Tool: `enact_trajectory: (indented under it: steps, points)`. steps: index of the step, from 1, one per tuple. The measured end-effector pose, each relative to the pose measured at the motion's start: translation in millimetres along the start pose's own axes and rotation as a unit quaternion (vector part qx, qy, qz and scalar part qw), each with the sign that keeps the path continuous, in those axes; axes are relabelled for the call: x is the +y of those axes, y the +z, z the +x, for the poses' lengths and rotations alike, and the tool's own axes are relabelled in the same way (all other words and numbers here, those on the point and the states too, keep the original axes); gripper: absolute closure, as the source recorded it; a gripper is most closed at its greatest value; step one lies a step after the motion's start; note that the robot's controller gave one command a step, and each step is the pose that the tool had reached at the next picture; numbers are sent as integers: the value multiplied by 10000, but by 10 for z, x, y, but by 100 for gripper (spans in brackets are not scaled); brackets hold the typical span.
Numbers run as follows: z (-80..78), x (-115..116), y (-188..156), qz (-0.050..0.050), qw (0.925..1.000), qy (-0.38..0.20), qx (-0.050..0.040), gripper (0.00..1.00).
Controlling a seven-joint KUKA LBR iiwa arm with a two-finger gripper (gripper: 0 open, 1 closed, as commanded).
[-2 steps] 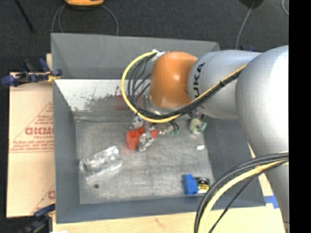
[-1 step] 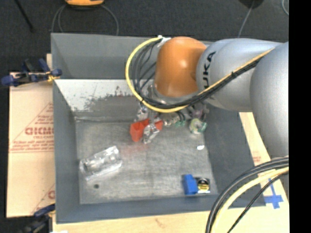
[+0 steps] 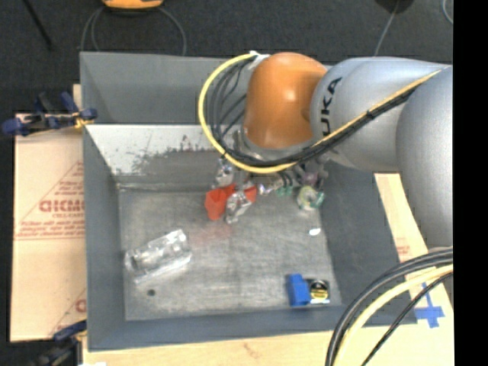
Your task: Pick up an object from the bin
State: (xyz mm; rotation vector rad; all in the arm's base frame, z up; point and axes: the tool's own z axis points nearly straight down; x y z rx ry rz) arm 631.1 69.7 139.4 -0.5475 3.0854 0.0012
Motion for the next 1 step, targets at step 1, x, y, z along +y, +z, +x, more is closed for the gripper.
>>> enact_trajectory:
  steps: [1]
  points:
    - [-26, -18, -490, 14, 10000, 22, -13, 100]
